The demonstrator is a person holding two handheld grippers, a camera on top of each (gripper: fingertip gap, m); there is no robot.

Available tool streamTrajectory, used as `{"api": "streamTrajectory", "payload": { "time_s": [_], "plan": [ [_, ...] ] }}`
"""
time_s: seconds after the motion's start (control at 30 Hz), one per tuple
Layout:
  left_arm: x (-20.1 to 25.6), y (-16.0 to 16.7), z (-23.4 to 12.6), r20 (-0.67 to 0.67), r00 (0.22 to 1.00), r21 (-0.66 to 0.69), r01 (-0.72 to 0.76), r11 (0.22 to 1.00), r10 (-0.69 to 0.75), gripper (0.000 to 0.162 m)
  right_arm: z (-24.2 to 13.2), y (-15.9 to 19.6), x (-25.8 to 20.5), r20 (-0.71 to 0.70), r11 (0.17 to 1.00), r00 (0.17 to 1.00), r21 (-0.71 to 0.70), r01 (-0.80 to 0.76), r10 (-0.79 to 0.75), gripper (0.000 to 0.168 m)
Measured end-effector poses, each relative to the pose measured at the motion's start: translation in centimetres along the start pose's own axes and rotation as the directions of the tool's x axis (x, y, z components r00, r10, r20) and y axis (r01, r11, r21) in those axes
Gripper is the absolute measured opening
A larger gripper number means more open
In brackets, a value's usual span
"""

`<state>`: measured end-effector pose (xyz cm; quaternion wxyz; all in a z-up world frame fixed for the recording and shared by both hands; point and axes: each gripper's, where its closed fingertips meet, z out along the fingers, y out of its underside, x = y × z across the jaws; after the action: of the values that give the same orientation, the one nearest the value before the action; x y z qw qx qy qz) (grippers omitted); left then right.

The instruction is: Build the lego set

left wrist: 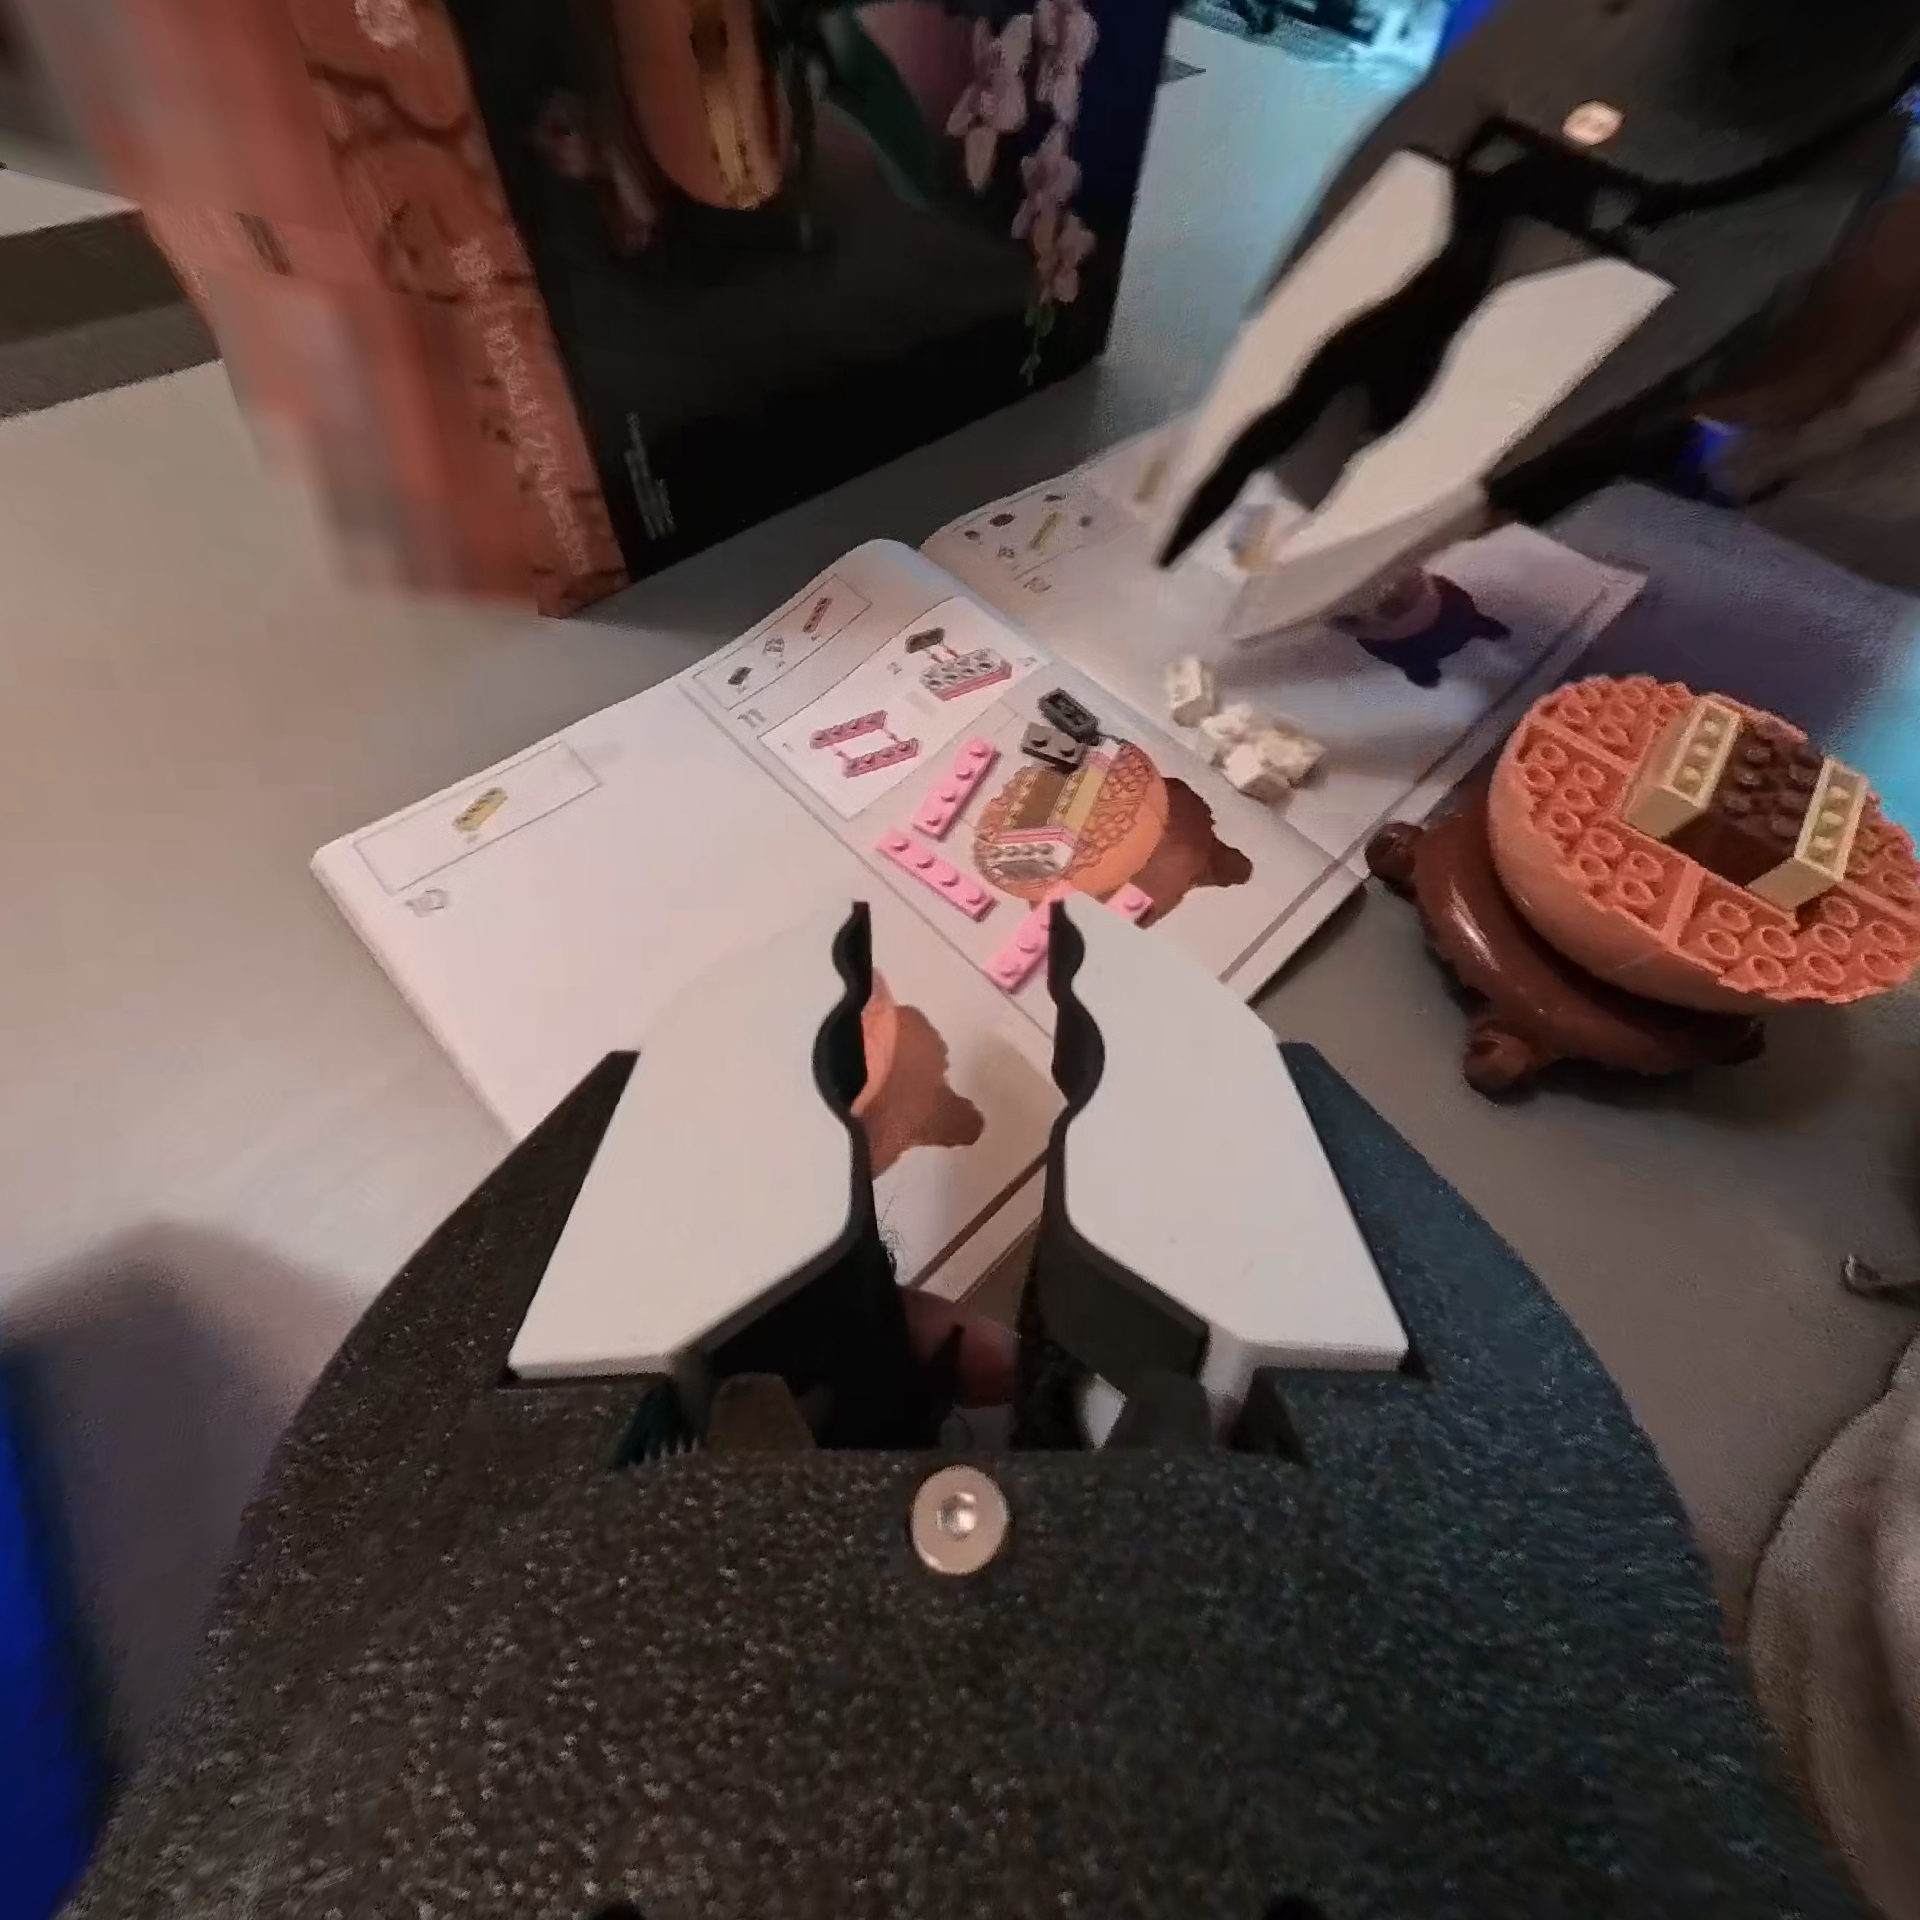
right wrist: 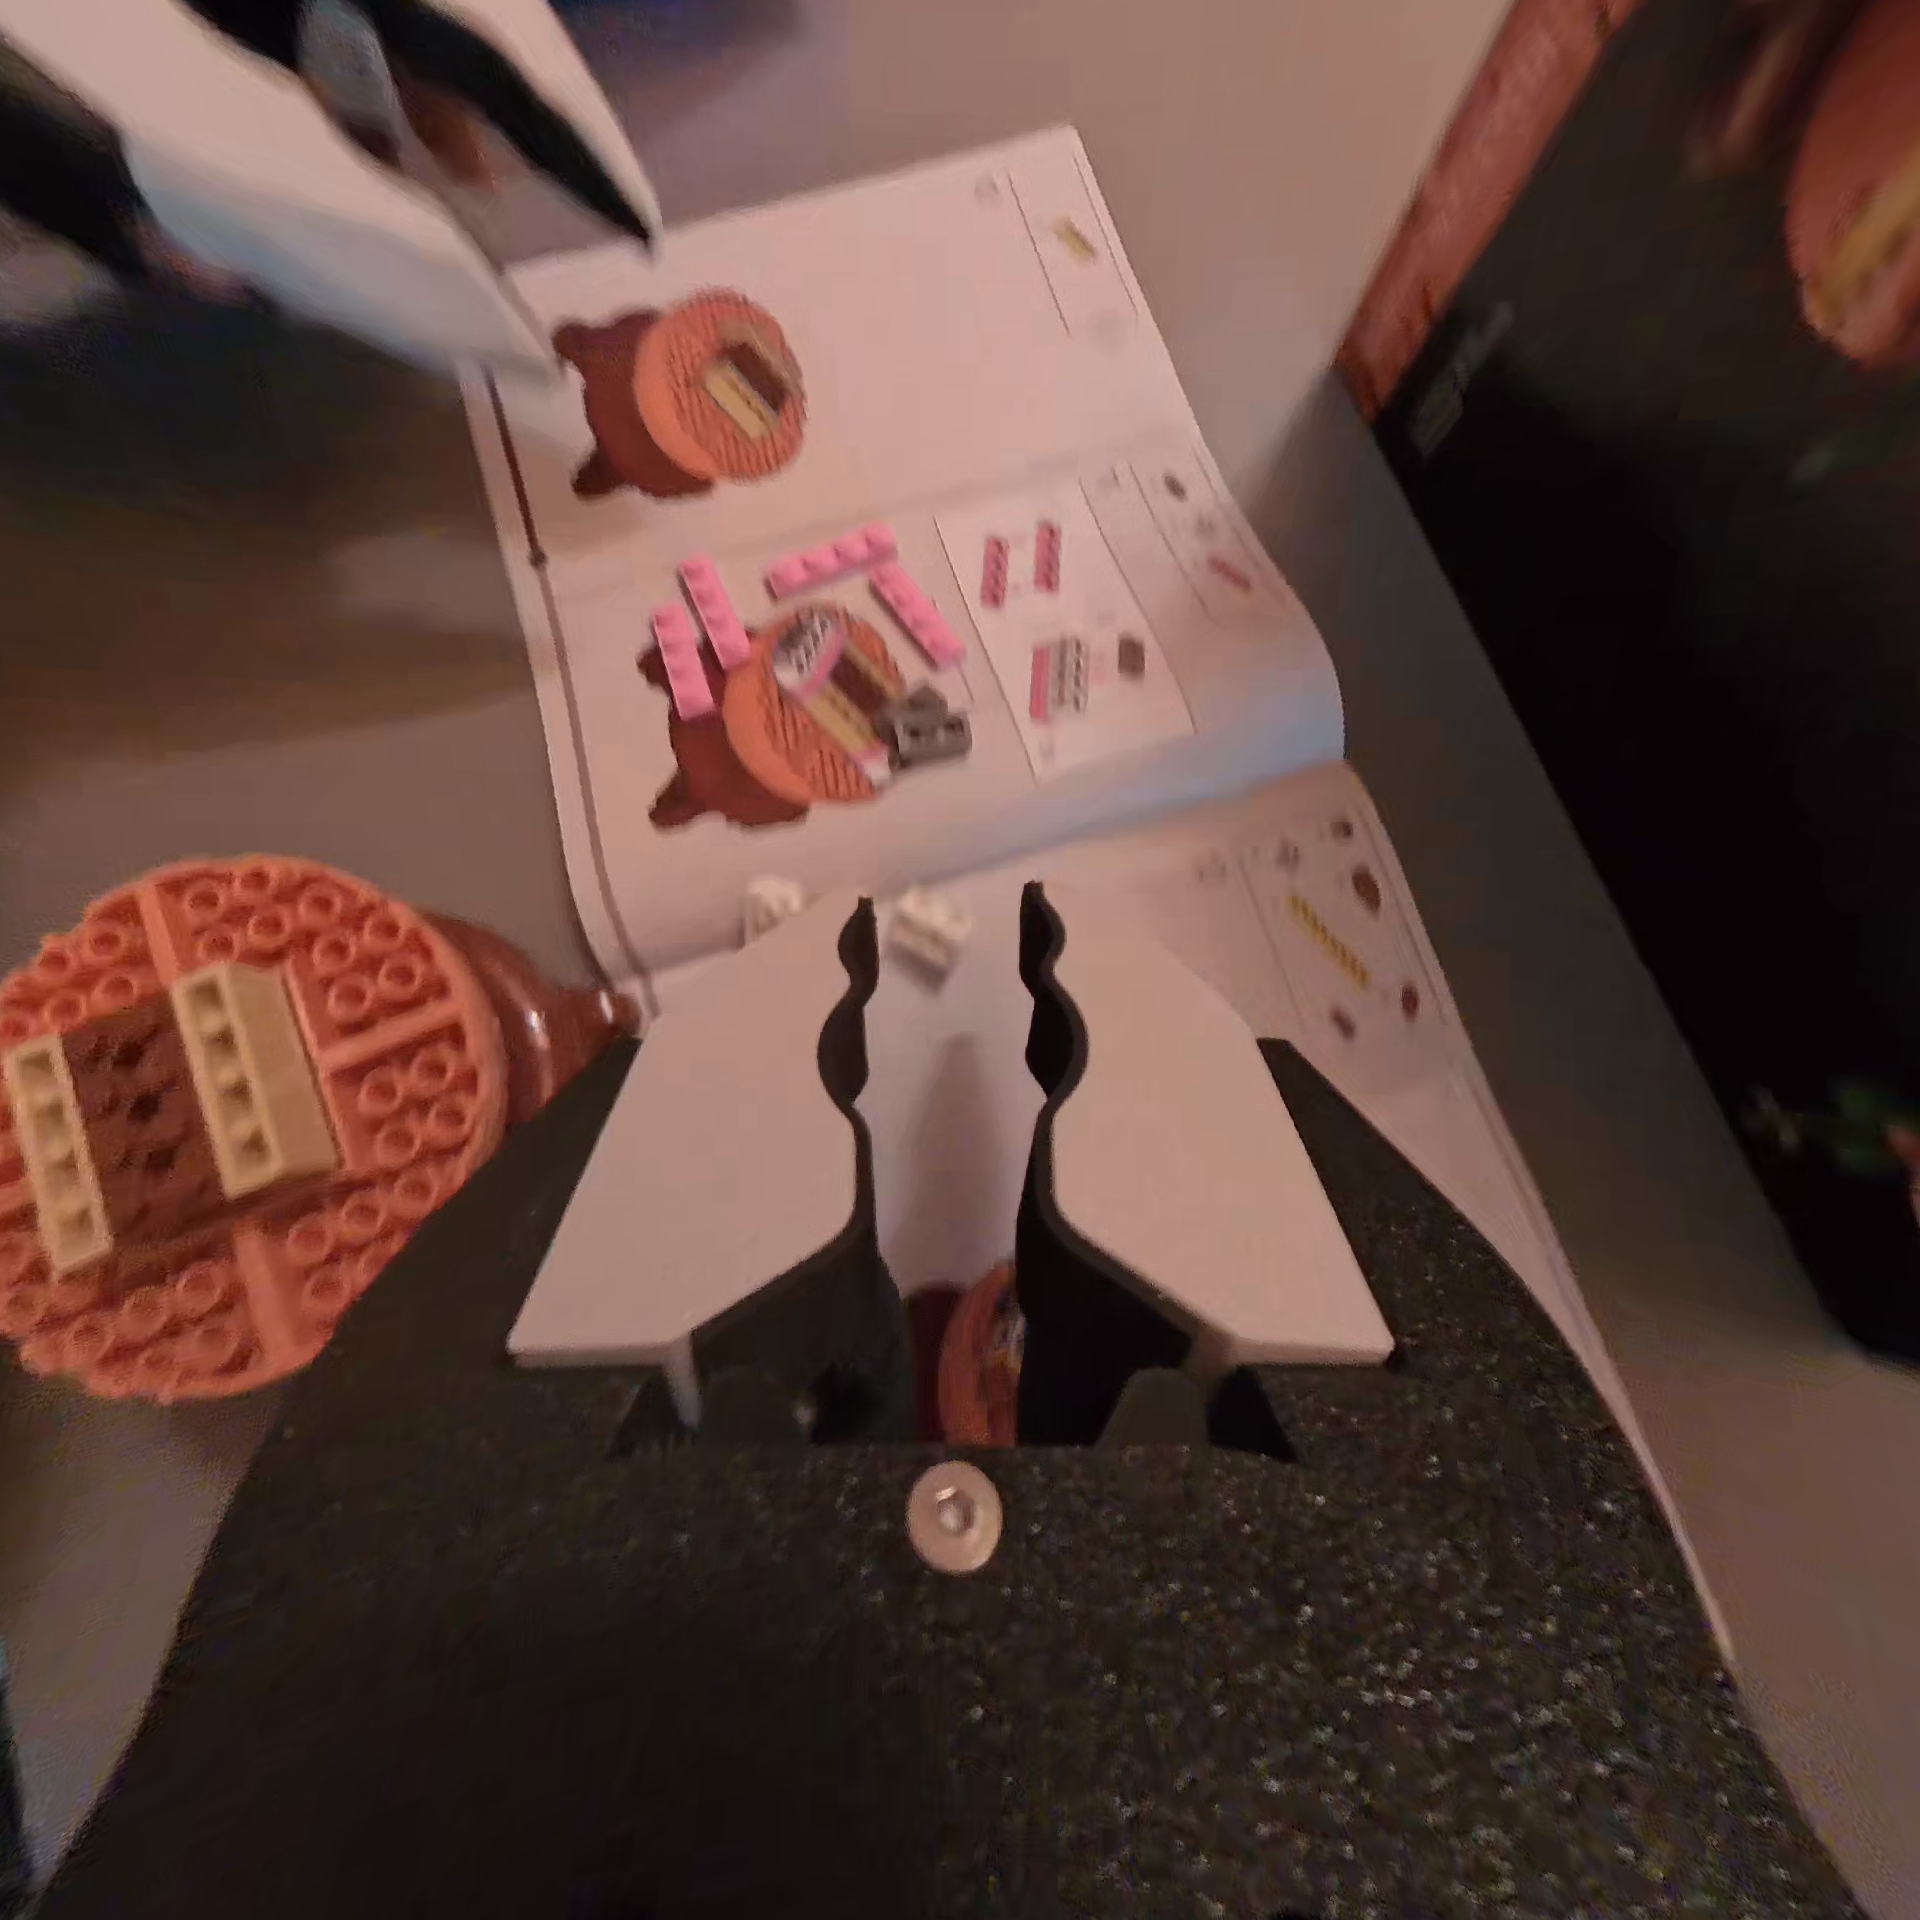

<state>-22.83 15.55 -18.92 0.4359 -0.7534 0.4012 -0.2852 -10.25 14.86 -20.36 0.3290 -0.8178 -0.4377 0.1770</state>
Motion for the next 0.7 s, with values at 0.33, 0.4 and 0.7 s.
{"api": "streamTrajectory", "payload": {
  "time_s": [0.33, 0.4, 0.7],
  "plan": [
    [-3.2, 0.6, -1.1, 0.176, 0.982, -0.101, -0.047, 0.994, 0.065, 0.033, -2.9, 7.1, -0.8, -0.209, 0.974, 0.975, -0.196, -0.110, 0.068, 0.017],
    [-2.0, 0.3, -0.9, 0.118, 0.991, -0.101, -0.045, 0.994, 0.057, 0.032, -3.0, 5.3, -0.9, -0.171, 0.990, 0.983, -0.108, -0.091, 0.072, 0.017],
    [0.4, 2.0, 0.1, -0.037, 0.999, -0.153, -0.041, 0.987, 0.036, 0.018, 3.4, -4.7, -1.0, 0.190, 0.945, 0.926, 0.025, 0.327, -0.326, 0.017]
  ]
}}
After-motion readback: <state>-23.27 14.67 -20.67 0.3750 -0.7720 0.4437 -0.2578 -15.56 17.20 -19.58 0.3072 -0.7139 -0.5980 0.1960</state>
